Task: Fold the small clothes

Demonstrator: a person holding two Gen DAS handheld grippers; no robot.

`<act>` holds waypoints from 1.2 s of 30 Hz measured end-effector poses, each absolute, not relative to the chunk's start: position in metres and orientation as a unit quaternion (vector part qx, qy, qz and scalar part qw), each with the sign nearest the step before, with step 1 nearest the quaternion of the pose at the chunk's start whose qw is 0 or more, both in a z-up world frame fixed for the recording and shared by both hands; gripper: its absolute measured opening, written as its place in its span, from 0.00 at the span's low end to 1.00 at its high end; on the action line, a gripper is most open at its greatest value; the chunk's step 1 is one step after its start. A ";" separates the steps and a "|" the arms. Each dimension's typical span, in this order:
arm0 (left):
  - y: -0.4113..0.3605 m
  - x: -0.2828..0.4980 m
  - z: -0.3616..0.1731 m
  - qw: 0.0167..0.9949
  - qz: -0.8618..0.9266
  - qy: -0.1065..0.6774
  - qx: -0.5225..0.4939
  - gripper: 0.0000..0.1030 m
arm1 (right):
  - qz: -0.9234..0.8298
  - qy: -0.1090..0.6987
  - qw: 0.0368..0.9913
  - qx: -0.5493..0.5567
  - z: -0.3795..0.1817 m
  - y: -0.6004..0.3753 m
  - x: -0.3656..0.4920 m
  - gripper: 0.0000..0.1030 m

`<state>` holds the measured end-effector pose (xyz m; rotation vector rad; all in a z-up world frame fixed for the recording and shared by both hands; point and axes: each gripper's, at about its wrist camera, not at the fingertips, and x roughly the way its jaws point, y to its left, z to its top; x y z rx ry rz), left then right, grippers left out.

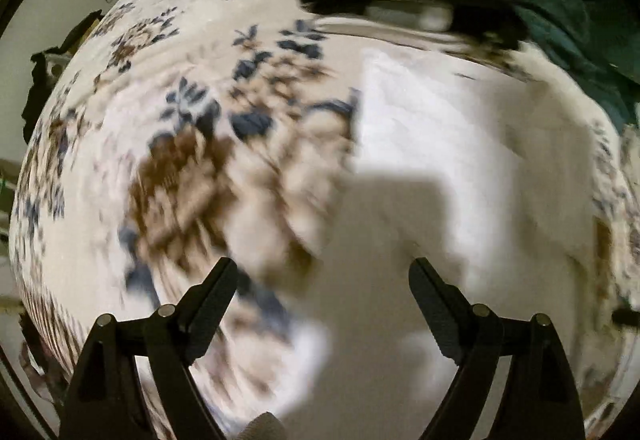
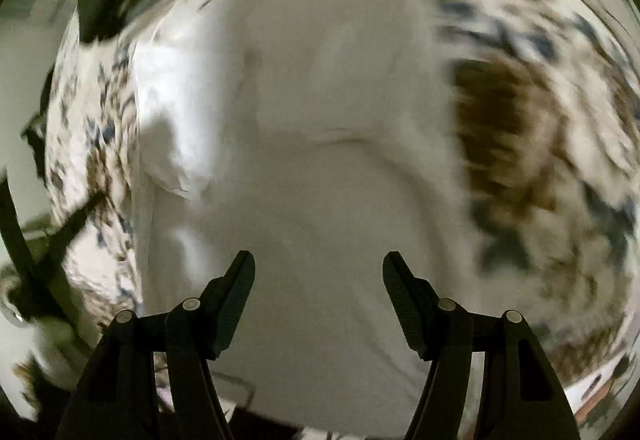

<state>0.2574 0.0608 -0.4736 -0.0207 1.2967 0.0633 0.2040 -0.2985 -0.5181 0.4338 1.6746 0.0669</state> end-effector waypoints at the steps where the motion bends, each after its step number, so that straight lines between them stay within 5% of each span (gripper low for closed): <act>1: 0.039 0.259 -0.471 0.792 0.027 0.610 -0.012 0.85 | 0.026 0.737 0.645 0.199 -0.508 -0.325 0.198 0.66; 9: -0.138 0.146 -0.494 0.694 -0.047 0.715 -0.074 0.85 | 0.012 0.764 0.622 0.171 -0.481 -0.487 0.190 0.66; 12: -0.207 0.103 -0.524 0.648 -0.080 0.750 -0.101 0.85 | 0.020 0.761 0.633 0.141 -0.488 -0.512 0.208 0.43; 18: -0.291 0.055 -0.580 0.632 -0.102 0.767 -0.052 0.83 | 0.039 0.762 0.633 0.133 -0.536 -0.513 0.259 0.43; 19: -0.296 0.050 -0.584 0.640 -0.097 0.761 -0.039 0.79 | 0.046 0.760 0.632 0.143 -0.545 -0.510 0.269 0.44; 21: -0.294 0.050 -0.587 0.663 -0.079 0.744 -0.024 0.35 | 0.061 0.755 0.635 0.150 -0.561 -0.502 0.291 0.44; 23: -0.283 0.049 -0.581 0.679 -0.068 0.729 -0.049 0.03 | 0.080 0.747 0.641 0.158 -0.572 -0.490 0.313 0.47; 33: -0.232 0.040 -0.537 0.726 -0.032 0.680 -0.101 0.02 | 0.132 0.715 0.626 0.281 -0.638 -0.425 0.448 0.52; 34: -0.229 0.039 -0.533 0.727 -0.028 0.677 -0.106 0.02 | 0.123 0.712 0.630 0.285 -0.642 -0.423 0.454 0.38; 35: -0.223 0.038 -0.528 0.728 -0.024 0.675 -0.114 0.02 | 0.116 0.705 0.640 0.282 -0.642 -0.420 0.456 0.10; 36: -0.218 0.036 -0.521 0.729 -0.020 0.673 -0.123 0.02 | 0.111 0.705 0.646 0.270 -0.640 -0.415 0.458 0.05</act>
